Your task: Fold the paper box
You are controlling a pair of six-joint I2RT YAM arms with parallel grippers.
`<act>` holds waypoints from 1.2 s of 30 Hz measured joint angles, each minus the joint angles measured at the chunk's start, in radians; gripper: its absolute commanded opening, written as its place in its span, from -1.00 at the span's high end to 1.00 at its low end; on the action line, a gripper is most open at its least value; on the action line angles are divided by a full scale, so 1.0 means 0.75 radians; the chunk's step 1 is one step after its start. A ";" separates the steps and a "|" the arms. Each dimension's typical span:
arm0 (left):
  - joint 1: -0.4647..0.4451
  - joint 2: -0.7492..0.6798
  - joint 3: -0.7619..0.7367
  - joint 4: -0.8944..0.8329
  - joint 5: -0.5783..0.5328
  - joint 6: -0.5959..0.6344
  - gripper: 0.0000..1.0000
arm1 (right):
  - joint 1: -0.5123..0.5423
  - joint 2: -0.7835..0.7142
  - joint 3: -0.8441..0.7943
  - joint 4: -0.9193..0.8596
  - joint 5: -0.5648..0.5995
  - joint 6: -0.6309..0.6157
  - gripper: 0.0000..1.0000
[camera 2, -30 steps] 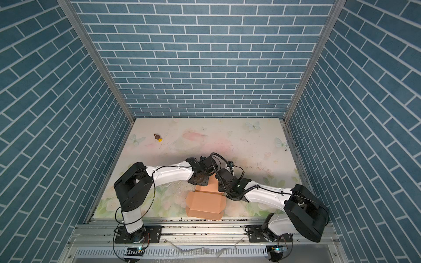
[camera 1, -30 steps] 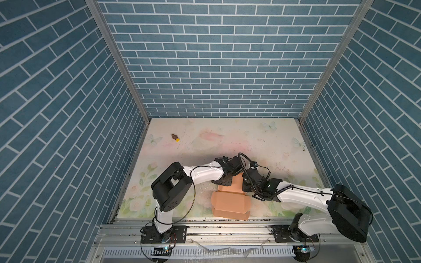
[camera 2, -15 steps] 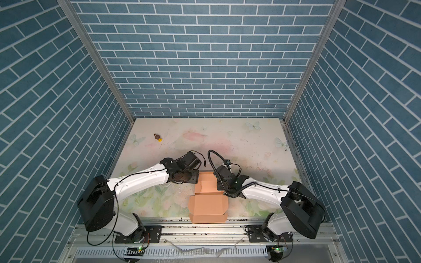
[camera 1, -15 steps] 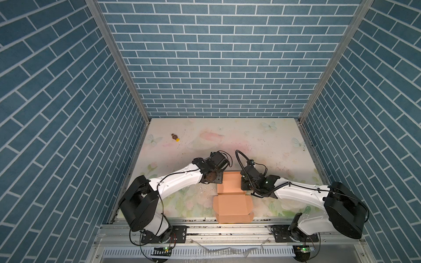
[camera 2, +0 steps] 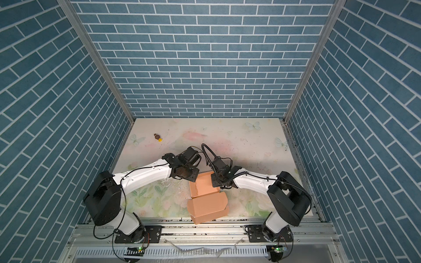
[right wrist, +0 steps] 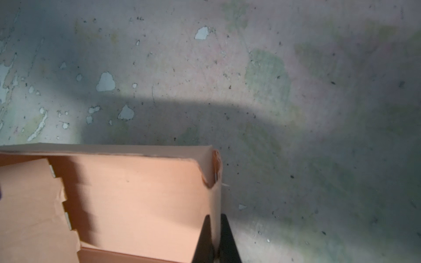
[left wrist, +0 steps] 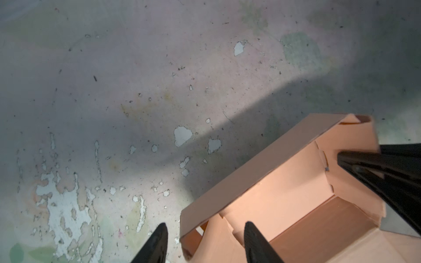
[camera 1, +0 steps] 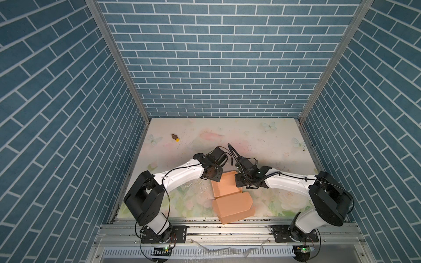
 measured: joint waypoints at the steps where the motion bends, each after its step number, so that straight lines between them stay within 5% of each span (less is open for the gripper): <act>1: 0.000 0.002 0.000 0.005 0.009 0.024 -0.05 | -0.004 0.004 0.004 -0.002 -0.011 -0.014 1.00; 16: -0.035 0.148 0.017 0.087 0.041 0.241 0.30 | -0.038 0.040 0.043 -0.040 -0.120 -0.096 1.00; 28: -0.058 0.196 0.023 0.123 0.015 0.308 0.84 | -0.048 0.049 0.052 -0.046 -0.133 -0.104 1.00; 36: -0.057 0.222 0.023 0.152 0.014 0.300 0.93 | -0.056 0.052 0.059 -0.062 -0.126 -0.103 0.90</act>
